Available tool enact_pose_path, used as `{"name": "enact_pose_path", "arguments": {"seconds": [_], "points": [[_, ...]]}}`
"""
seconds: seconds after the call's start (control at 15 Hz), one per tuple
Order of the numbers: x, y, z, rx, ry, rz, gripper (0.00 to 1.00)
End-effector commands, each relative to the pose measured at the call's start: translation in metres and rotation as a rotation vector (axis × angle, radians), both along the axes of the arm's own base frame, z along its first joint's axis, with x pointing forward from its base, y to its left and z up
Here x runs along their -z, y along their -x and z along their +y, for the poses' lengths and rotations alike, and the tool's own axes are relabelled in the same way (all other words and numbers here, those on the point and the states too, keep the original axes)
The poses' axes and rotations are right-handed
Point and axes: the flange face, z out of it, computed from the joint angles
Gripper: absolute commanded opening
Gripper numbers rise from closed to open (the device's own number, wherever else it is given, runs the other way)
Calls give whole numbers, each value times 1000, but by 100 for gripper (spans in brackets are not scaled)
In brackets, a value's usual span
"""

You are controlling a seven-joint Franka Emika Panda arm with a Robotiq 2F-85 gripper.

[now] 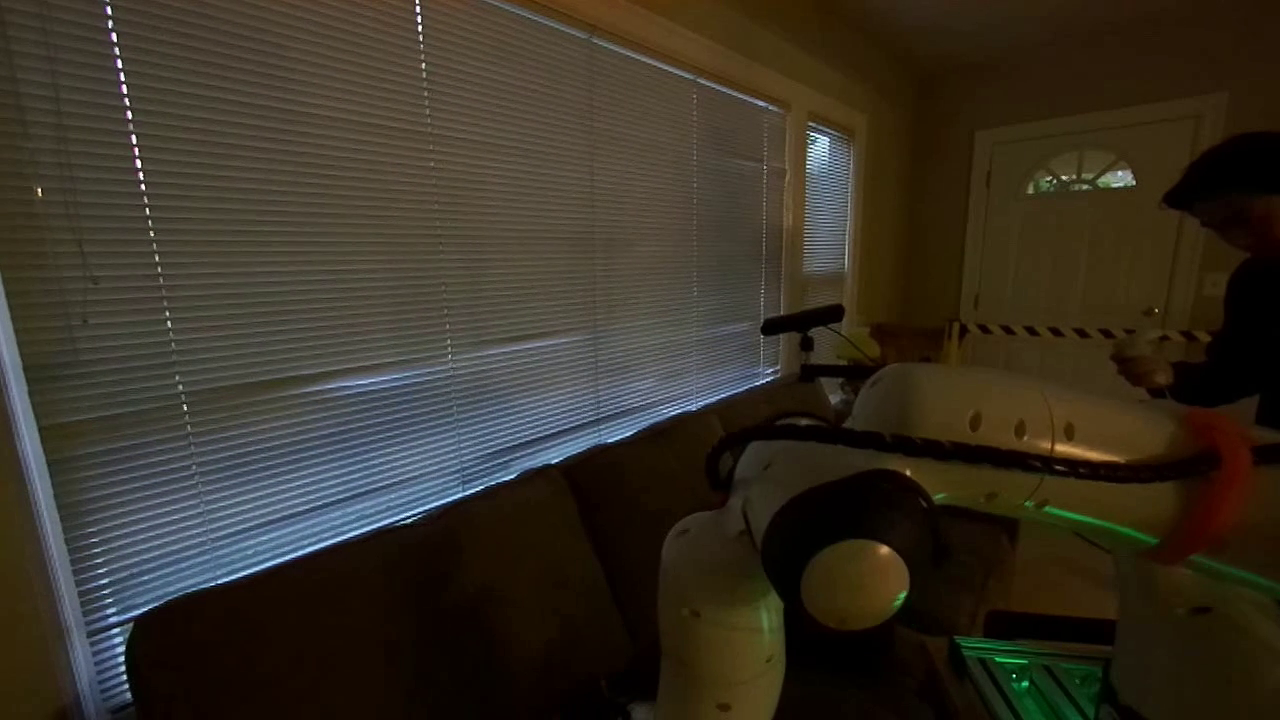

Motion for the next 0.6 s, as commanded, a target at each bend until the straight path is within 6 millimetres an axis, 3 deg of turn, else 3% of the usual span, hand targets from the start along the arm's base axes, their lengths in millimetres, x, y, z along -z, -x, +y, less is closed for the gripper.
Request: {"name": "enact_pose_path", "arguments": {"seconds": [0.0,0.27,0.53], "points": [[-7,-23,8,-6,-34,-63,2],[-5,-38,21,0,-96,-84,2],[2,-39,31,-40,-146,-107,2]]}}
